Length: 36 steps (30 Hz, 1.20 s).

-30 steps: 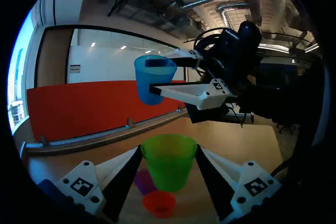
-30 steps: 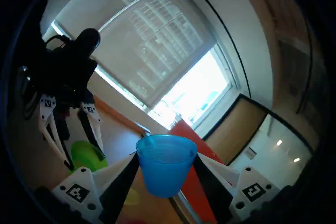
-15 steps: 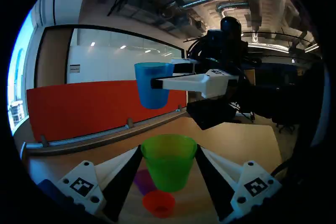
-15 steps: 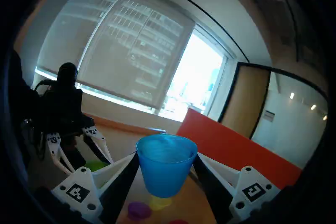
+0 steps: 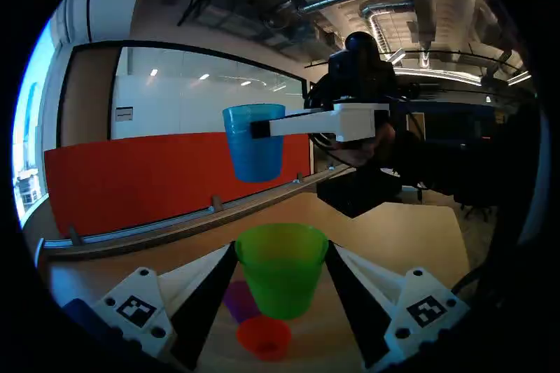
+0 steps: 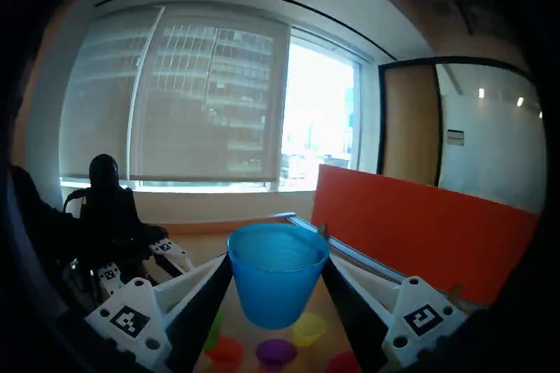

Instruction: Pour water

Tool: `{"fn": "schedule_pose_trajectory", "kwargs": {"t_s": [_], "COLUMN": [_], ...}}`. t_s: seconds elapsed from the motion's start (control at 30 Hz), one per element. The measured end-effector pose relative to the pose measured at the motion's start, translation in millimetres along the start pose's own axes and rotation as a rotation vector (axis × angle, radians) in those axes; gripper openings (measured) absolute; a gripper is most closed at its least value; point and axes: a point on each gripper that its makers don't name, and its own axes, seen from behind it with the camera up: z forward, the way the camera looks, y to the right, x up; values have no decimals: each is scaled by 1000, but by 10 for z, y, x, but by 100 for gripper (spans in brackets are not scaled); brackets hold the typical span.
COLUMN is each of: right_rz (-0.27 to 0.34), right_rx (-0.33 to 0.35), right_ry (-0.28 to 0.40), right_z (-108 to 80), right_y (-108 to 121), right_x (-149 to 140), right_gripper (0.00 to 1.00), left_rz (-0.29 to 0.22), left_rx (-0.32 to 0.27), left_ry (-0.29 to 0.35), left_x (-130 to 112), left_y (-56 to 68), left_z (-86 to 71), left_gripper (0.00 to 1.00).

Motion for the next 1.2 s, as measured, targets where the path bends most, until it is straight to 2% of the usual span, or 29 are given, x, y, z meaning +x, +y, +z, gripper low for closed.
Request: {"fn": "schedule_pose_trajectory", "kwargs": {"t_s": [0.27,0.4,0.77,0.97,1.2], "right_rz": [-14,-4,6,1,-6], "right_rx": [-11,-8,3,5,17], "right_ry": [-40,-60,-130,-174,-223], "right_z": [-82,-151,-334,-426,-510], "right_y": [29,37,37,40,38], "right_x": [-94,-177,-513,-722,-977], "right_gripper": [90,90,91,91,91], "left_rz": [-18,-9,14,22,24], "left_rx": [-15,-27,-72,-84,-111], "left_ry": [-28,-61,-120,-151,-188], "left_x": [-5,-56,-255,-366,-538], "left_y": [46,86,268,334,477], "left_z": [-10,-25,-66,-37,13], "left_gripper": [89,89,89,89,89]}}
